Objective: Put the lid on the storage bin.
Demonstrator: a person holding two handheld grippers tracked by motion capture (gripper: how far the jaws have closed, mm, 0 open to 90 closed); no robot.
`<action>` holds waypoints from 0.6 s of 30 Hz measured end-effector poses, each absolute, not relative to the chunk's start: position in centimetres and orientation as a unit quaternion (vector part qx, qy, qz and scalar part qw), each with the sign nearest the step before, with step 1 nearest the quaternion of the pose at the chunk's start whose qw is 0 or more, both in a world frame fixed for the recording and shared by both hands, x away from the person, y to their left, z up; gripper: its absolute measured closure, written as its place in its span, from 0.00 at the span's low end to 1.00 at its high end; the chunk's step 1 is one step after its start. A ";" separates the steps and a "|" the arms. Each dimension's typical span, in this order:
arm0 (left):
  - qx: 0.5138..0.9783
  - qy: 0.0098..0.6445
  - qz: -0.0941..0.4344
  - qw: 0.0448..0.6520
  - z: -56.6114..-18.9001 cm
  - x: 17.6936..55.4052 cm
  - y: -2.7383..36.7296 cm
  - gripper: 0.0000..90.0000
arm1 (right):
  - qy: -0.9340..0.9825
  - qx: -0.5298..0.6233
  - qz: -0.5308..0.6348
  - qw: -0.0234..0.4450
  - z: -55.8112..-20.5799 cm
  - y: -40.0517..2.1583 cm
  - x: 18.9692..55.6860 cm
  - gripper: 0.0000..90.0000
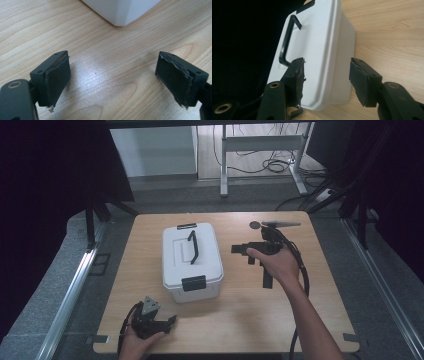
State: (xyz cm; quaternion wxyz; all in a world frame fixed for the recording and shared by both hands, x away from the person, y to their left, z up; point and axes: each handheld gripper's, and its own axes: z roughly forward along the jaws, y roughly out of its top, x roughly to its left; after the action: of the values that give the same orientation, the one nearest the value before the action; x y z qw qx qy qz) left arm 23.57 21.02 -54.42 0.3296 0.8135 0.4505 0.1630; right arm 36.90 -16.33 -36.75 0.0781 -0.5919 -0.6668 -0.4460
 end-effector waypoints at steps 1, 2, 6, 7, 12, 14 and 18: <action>0.814 0.451 0.163 0.330 -54.4 23.6 21.0 0.14 | -0.665 -0.590 -0.450 0.077 -37.2 -16.8 36.5 0.50; 0.813 0.451 0.164 0.330 -54.4 23.6 21.0 0.14 | -0.664 -0.589 -0.454 0.077 -37.5 -17.2 36.2 0.50; 0.813 0.451 0.164 0.330 -54.4 23.6 21.0 0.14 | -0.653 -0.588 -0.472 0.074 -39.1 -18.9 34.7 0.48; 0.813 0.451 0.164 0.330 -54.4 23.6 21.0 0.14 | -0.650 -0.588 -0.477 0.072 -39.5 -19.3 34.4 0.47; 0.814 0.449 0.163 0.330 -54.4 23.6 21.0 0.14 | -0.634 -0.588 -0.497 0.069 -41.7 -21.1 32.4 0.46; 0.814 0.450 0.163 0.330 -54.4 23.6 21.0 0.14 | -0.630 -0.590 -0.500 0.070 -42.7 -21.8 31.8 0.45; 0.814 0.450 0.163 0.330 -54.4 23.6 21.0 0.14 | -0.625 -0.597 -0.499 0.067 -44.2 -22.9 30.8 0.44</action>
State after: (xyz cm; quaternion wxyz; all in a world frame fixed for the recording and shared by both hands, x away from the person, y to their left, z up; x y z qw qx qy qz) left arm 23.56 21.01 -54.43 0.3300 0.8135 0.4503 0.1630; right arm 30.80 -22.91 -44.18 0.0666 -0.5969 -0.6247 -0.4990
